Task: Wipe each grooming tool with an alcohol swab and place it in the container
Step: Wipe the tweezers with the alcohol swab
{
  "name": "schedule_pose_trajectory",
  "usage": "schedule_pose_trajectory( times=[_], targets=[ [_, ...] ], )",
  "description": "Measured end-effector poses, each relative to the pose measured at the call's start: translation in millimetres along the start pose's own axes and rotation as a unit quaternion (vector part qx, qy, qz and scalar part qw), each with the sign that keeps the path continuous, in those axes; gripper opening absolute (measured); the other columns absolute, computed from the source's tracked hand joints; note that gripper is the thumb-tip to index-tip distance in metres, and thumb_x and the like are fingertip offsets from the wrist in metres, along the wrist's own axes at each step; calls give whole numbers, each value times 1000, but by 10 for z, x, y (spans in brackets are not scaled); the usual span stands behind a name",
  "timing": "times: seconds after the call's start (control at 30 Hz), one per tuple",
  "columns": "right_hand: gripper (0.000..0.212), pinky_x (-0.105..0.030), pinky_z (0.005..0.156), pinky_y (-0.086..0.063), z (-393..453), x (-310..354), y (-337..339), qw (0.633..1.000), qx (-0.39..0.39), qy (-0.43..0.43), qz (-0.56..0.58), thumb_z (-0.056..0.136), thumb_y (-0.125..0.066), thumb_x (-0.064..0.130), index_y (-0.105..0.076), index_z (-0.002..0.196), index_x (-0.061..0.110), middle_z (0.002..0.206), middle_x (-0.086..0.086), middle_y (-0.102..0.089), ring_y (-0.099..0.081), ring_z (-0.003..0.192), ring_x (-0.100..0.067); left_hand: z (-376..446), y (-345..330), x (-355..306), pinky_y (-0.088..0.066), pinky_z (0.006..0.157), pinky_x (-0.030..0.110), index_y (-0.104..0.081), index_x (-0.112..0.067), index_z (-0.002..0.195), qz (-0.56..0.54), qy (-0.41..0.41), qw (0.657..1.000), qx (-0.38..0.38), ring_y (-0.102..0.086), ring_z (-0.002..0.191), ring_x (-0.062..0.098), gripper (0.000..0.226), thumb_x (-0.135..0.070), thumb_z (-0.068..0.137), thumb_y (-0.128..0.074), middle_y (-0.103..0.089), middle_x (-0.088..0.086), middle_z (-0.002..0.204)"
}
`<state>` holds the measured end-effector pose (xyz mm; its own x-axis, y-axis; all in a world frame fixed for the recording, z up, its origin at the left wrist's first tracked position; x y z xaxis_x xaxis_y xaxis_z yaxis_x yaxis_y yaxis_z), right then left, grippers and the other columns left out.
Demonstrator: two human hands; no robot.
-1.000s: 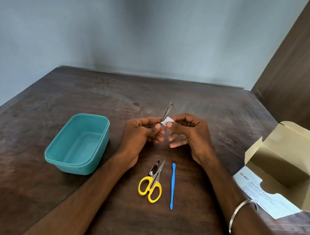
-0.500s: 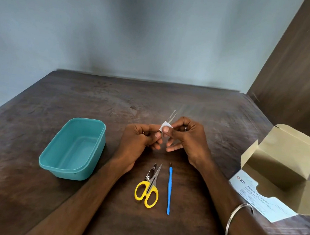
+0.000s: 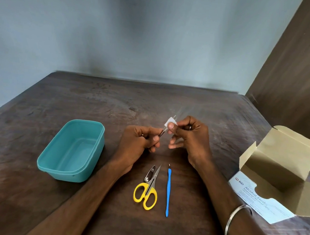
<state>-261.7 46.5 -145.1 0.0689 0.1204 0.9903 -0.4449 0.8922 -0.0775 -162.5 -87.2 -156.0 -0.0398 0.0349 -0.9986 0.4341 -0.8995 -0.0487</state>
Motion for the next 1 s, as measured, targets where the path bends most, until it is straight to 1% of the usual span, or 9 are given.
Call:
schedule_pose_trajectory(
  times=[0.23,0.37,0.43,0.5,0.6,0.67,0.83,0.93,1.0],
  targets=[
    [21,-36,46,-57,1,-63,-51,999,39,-24,-24,79,-81,7,-59,78,6,71,-14,-73,-62,45,-21,24,41,46,-52,58,26,-74,-14,94,14,4,1000,-14,-59,60,18,27,9,88,-60,-68,5,63],
    [25,-33,42,-55,15,-7,44,1000,-14,-3,11,82,-78,8,-60,88,-8,74,-17,-73,-59,45,-23,33,20,52,-50,56,24,-74,-8,99,23,4,1000,-1,-57,57,15,26,11,88,-59,-66,6,63],
    [25,-32,40,-54,20,1,85,999,-31,-1,34,83,-77,7,-59,90,-9,74,-16,-73,-59,44,-23,22,9,49,-50,55,21,-74,-6,102,35,3,999,5,-58,56,11,26,11,89,-58,-66,7,65],
    [27,-32,41,-54,18,-3,75,999,-21,-6,31,83,-76,8,-59,92,-10,74,-15,-73,-60,45,-23,24,16,48,-50,55,20,-73,-5,104,41,4,999,0,-59,57,10,27,11,89,-58,-66,8,67],
    [26,-33,42,-55,9,-14,27,1000,5,-17,15,82,-76,9,-60,93,-9,76,-15,-74,-61,46,-22,31,32,51,-49,56,23,-74,-6,102,38,6,999,-6,-58,60,15,27,11,89,-58,-66,8,66],
    [28,-33,42,-55,13,-6,40,1000,-4,-12,24,82,-77,9,-60,95,-9,78,-16,-74,-61,46,-22,32,33,46,-49,56,23,-74,-6,102,36,7,999,-4,-57,61,17,27,12,89,-57,-66,9,67],
    [12,-31,43,-55,17,1,60,999,-16,0,48,86,-73,9,-69,98,6,80,-10,-75,-63,49,-21,23,43,31,-51,57,24,-75,-5,102,42,13,999,-2,-58,62,19,27,11,89,-57,-68,11,69],
    [7,-30,42,-55,31,-10,62,999,-24,0,46,88,-72,9,-72,94,5,75,-8,-72,-62,48,-19,11,23,16,-53,58,24,-75,-7,100,33,15,999,10,-59,58,19,23,7,89,-60,-69,11,69],
    [9,-30,42,-54,34,-6,80,999,-36,3,40,88,-72,9,-72,95,3,74,-8,-72,-61,47,-20,-11,-7,-15,-55,61,25,-74,-11,103,57,-7,998,10,-64,59,18,19,-2,90,-64,-73,9,74]
  ],
)
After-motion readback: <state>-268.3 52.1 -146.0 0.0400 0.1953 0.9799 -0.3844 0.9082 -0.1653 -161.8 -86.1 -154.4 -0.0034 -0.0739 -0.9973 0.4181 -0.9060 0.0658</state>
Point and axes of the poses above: each hand's wrist, its own z-axis towards the middle knuckle, its own y-axis out of the back of the hand, x = y × z, the point moved 6 cm from there along z, towards the middle knuckle
